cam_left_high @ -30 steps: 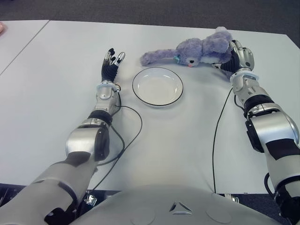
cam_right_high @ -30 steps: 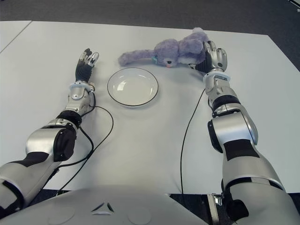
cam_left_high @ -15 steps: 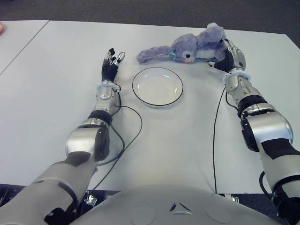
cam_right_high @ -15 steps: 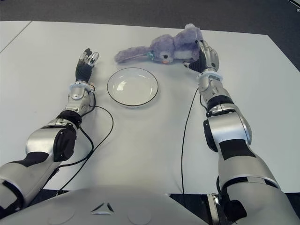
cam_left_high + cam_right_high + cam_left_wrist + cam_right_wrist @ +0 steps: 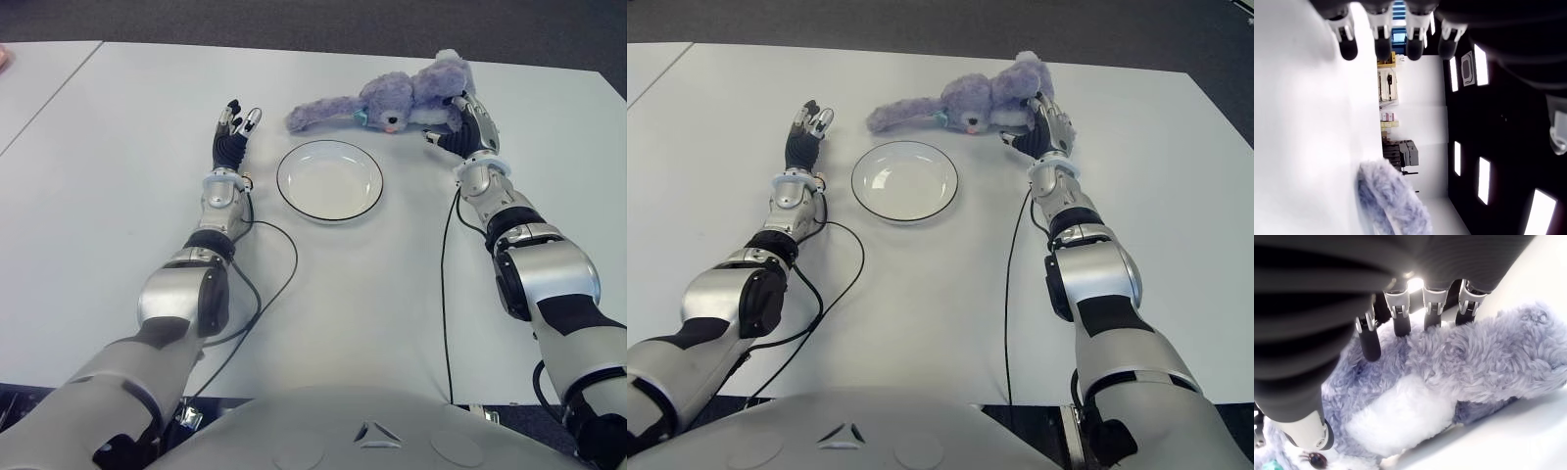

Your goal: Put the doll into the plate.

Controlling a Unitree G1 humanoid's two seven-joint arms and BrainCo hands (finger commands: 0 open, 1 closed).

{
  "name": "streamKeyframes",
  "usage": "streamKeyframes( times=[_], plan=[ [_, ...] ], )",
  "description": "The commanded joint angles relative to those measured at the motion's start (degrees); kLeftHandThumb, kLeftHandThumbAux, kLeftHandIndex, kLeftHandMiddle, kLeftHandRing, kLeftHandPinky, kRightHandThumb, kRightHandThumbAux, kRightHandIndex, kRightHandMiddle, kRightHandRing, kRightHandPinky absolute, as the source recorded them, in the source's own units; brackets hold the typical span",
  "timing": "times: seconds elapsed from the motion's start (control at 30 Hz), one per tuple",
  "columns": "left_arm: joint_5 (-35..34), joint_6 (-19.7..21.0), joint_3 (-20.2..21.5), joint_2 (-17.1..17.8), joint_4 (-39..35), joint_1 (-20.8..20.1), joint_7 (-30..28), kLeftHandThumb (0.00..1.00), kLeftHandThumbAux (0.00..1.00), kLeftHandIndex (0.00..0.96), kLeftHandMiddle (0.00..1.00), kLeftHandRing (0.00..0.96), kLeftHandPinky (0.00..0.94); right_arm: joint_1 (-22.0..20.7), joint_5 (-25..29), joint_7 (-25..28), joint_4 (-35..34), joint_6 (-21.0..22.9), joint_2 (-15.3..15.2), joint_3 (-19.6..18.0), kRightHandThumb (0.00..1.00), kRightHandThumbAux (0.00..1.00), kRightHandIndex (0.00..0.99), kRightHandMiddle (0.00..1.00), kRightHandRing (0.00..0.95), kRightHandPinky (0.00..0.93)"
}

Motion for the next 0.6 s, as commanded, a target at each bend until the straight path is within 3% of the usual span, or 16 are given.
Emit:
streamKeyframes(
  times=[0.03, 0.6],
  plan=[
    [0.3, 6.0, -0.2, -3.0, 6.8, 12.3, -0.5, 0.000, 0.403, 0.000, 0.009, 0.012, 0.019, 2.5, 1.7, 3.4, 0.5, -1.3, 0.5, -1.5, 0.324, 0.706, 0.219, 0.000, 0.000, 0.054],
    [-0.1, 6.6, 0.1, -2.3, 6.8, 12.5, -1.0, 0.000, 0.416, 0.000, 0.011, 0.007, 0.009, 8.0, 3.8, 6.5, 0.6, -2.2, -0.4, -4.7, 0.307, 0.724, 0.226, 0.000, 0.000, 0.029]
  ],
)
